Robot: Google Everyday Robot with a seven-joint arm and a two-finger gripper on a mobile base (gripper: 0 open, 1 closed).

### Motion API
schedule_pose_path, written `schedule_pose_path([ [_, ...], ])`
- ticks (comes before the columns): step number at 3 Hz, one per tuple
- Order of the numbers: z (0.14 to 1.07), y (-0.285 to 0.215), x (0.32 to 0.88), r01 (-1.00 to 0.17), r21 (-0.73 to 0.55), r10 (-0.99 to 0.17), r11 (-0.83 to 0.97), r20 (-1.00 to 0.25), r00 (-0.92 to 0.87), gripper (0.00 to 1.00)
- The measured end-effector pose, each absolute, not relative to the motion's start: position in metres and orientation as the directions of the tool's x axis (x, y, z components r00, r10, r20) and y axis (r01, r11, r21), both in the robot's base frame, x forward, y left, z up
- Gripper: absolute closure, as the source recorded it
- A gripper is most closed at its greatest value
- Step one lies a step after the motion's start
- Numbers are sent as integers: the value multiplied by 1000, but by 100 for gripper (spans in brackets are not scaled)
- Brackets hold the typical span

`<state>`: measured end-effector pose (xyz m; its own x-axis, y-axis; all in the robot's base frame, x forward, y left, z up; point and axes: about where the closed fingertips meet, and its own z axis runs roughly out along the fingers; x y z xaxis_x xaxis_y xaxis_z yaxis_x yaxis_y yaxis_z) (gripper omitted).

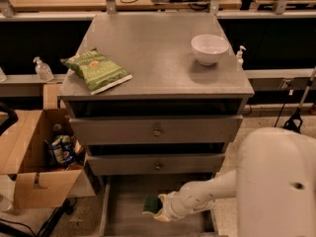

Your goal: Pick sponge from bottom drawer and place on counter

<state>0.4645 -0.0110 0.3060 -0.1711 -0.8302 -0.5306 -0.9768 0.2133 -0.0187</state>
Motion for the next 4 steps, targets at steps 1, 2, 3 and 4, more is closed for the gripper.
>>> schedule_pose_path([
  [1, 382, -14, 440, -978, -37, -811, 203, -566, -147, 100],
  [2, 461, -7, 424, -965, -72, -778, 252, -608, -157, 100],
  [3, 540, 0, 426, -944, -134, -759, 301, -633, -152, 100],
  [4, 538, 1, 430, -945, -128, -755, 300, -637, -154, 100],
])
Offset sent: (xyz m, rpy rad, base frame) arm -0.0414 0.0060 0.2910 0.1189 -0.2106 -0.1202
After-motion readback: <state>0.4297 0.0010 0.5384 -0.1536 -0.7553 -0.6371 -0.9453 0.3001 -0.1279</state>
